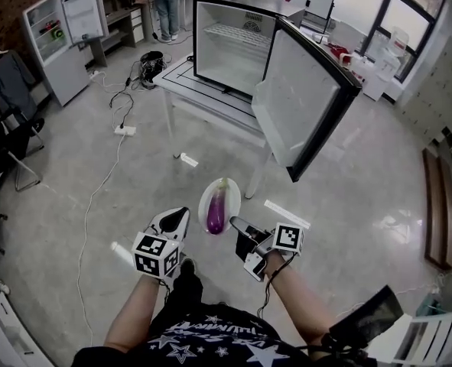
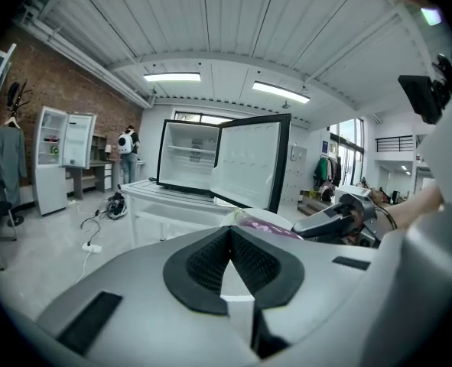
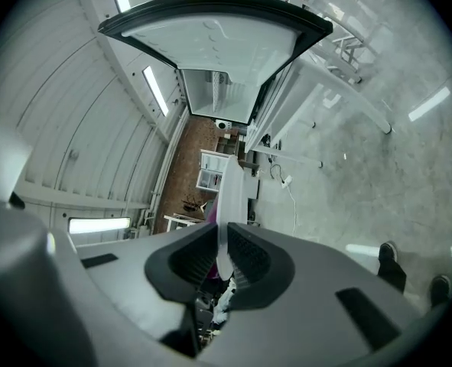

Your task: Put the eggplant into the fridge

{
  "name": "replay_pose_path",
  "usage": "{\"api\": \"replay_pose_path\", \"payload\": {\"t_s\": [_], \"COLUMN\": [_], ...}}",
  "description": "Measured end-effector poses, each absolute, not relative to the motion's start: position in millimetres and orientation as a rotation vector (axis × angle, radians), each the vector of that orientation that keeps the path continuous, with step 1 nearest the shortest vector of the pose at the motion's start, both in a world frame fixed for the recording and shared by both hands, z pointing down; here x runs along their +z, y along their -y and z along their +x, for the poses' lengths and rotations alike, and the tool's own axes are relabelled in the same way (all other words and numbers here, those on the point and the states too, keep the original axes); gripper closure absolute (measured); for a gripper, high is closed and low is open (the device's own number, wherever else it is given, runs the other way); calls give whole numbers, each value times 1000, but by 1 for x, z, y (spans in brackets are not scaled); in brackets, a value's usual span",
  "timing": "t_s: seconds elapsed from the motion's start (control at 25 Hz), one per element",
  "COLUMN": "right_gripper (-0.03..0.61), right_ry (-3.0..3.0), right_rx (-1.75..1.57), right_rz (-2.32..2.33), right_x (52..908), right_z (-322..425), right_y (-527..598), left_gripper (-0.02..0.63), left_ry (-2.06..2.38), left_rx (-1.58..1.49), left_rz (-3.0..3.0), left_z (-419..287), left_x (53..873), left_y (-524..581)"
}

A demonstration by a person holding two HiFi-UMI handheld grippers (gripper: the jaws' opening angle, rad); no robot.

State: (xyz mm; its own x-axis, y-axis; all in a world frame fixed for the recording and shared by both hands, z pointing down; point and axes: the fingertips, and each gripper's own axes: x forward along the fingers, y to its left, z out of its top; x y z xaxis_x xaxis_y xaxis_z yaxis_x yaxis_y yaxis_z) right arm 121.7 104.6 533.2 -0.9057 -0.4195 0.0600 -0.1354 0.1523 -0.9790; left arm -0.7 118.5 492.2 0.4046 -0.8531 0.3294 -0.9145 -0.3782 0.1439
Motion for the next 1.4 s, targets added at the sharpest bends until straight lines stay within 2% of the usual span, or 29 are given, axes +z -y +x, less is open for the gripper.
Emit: {"api": "replay_pose_path", "payload": {"t_s": [0.8, 1.4], "right_gripper": [541, 541], "right_ry": [-2153, -2070], "right_rx": [-1689, -1745], "right_rz": [-677, -727], "right_x": [509, 532], "right_z": [20, 19], "right_y": [35, 101], "left_gripper": [604, 604], "left_ry": [1348, 1291], "left_rx": [296, 313], "left_rz": [2518, 2525], "left_z": [-102, -100], "left_x": [480, 493], "left_y": [28, 102]}}
